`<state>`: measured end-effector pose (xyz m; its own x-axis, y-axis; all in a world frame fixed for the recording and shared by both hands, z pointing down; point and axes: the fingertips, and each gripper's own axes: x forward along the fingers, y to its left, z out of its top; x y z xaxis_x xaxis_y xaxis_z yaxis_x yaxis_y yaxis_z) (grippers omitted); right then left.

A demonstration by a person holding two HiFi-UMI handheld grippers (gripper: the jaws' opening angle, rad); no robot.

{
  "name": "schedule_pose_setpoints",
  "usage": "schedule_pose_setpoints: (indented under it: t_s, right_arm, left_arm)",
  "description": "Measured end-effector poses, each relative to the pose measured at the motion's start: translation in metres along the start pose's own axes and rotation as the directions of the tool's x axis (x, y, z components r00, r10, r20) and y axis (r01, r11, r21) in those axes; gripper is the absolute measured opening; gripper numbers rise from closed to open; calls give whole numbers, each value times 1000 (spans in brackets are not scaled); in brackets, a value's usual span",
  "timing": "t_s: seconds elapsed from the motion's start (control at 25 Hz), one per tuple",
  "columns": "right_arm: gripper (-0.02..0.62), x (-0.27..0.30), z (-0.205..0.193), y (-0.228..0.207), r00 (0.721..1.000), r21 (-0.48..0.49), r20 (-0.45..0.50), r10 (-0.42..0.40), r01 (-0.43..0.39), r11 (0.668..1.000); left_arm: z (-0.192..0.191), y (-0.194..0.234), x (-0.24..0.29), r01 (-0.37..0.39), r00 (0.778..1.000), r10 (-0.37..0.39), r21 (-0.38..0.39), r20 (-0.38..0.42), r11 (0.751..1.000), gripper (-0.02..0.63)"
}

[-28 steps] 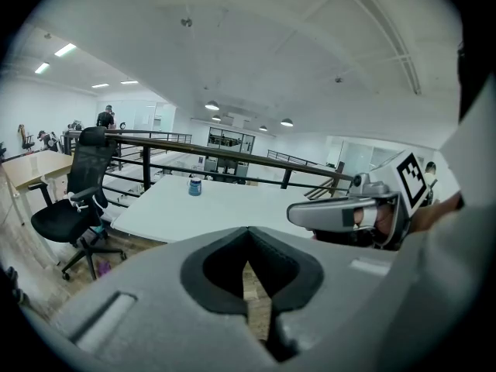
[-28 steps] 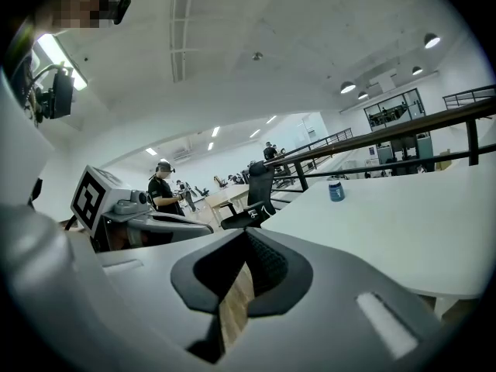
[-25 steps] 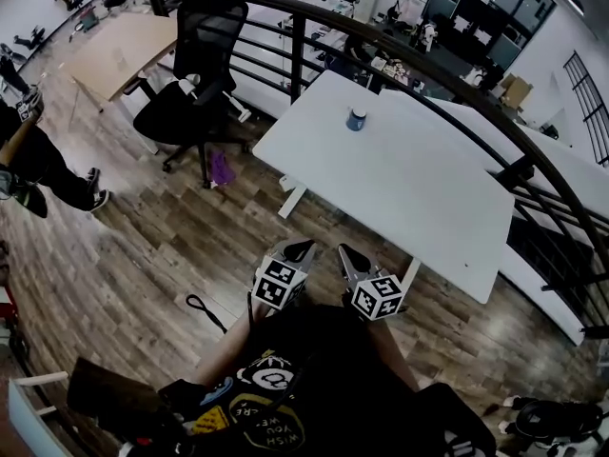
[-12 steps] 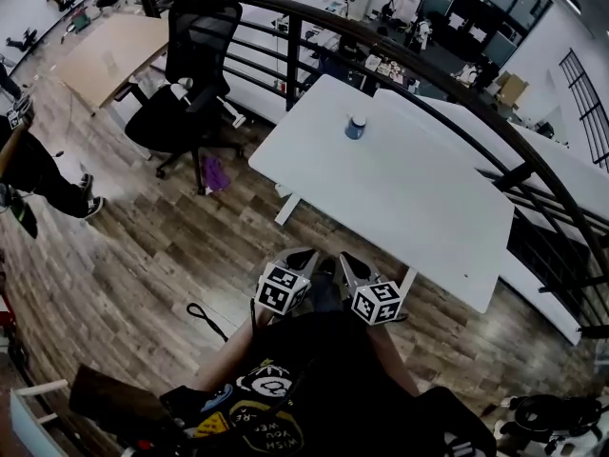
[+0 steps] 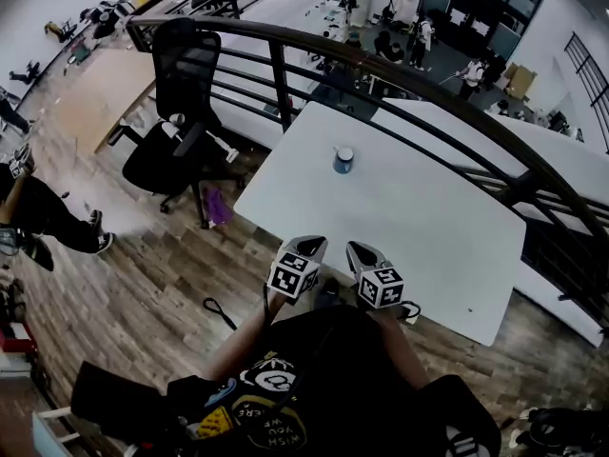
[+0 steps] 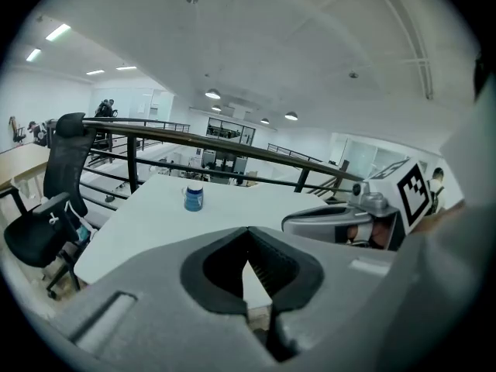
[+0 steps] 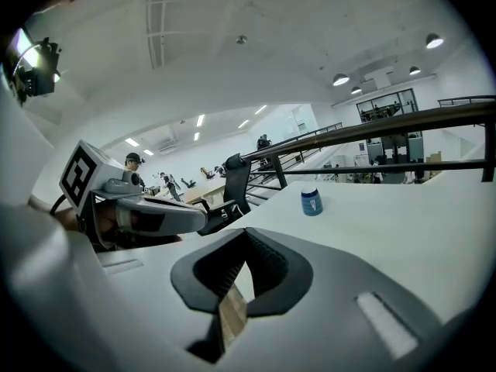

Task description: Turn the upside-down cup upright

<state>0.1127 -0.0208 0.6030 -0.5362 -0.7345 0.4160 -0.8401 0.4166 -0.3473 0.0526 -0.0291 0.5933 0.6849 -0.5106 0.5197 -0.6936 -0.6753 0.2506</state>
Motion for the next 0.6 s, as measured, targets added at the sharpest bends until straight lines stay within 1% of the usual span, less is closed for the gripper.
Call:
schedule_pose_setpoints:
  t_s: [0.12,0.2,0.28,0.32,0.48,0.6]
  right_arm:
    - [-1,26,10,-35,999,-8,-27,19,-19,1000]
    - [-1,46,3,-55,998,-3,-62,31,-31,1000]
    - [-2,66,-7,-74,995,-9,-98,35,-36,999]
    - [-2,77,-9,-83,994,-17,-105,30,-32,999]
    - [0,125,-1,-122,996,-49,-82,-17,13,999]
    - [0,174,14,-158,996,-66,-77,-40,35,997]
  left_arm:
    - [18,12,33,-21,1000,21,24,-19,999,5]
    - [19,19,49,-31,999,30,-5,-34,1000,5]
    - [14,22,63,-36,997,33,-49,-65,998,5]
    - [12,23,70,-40,996,35,-58,-82,997,5]
    - [11,34,89,-54,992,50,-37,-114,998,5]
    - [16,70,105,-98,990,92,-49,-106,994,5]
